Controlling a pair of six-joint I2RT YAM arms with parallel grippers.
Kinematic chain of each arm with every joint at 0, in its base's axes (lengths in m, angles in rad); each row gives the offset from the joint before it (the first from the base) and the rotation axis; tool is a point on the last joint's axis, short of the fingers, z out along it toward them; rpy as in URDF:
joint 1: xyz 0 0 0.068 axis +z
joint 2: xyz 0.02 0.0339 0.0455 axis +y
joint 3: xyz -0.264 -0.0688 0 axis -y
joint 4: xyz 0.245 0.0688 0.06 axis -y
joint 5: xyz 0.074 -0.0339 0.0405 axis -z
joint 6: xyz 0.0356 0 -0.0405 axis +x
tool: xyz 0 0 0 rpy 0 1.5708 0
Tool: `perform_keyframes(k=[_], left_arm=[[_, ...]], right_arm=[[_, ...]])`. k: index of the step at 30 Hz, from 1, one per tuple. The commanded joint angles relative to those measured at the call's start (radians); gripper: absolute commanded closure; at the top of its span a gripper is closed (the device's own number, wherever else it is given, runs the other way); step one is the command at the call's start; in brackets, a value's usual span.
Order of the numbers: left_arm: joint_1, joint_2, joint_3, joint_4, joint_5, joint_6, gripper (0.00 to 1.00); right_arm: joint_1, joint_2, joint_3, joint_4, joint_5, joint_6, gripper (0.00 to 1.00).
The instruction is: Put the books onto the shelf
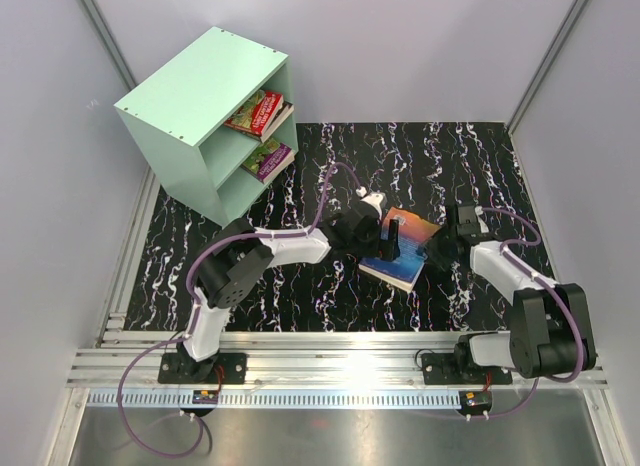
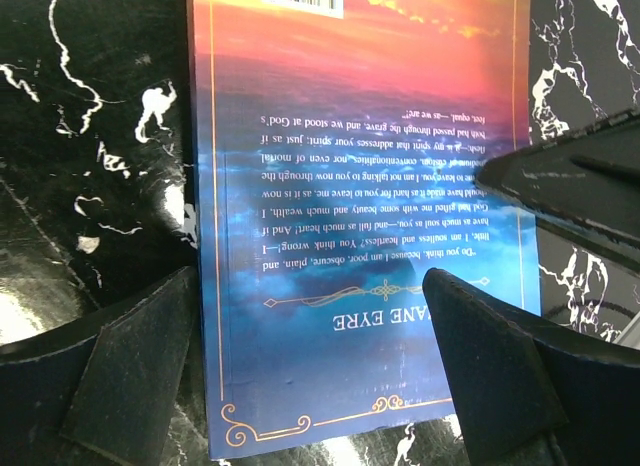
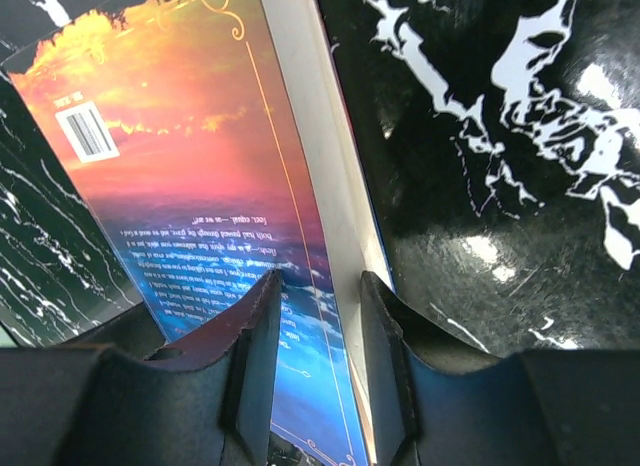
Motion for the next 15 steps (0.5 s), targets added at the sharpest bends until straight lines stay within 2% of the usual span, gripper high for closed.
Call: perform_keyframes(k=[1,7,15], left_arm=[[-0.045,-0.015,-0.018,0.102,0.153,-0.064,0.05],[-0.045,-0.017,-0.029,0.107,0.155,-0.066,0.05],[-0.042,-0.025,-0.05,0.122,0.161,-0.07,0.05]], right_arm=[[0.069,-0.047,0.013,0.127,-0.204,0.085,0.72],[0.078,-0.107,-0.013,0.182,-0.206,0.111,0.71],[0.087,-0.194,-0.093,0.388,-0.194,0.133,0.69]])
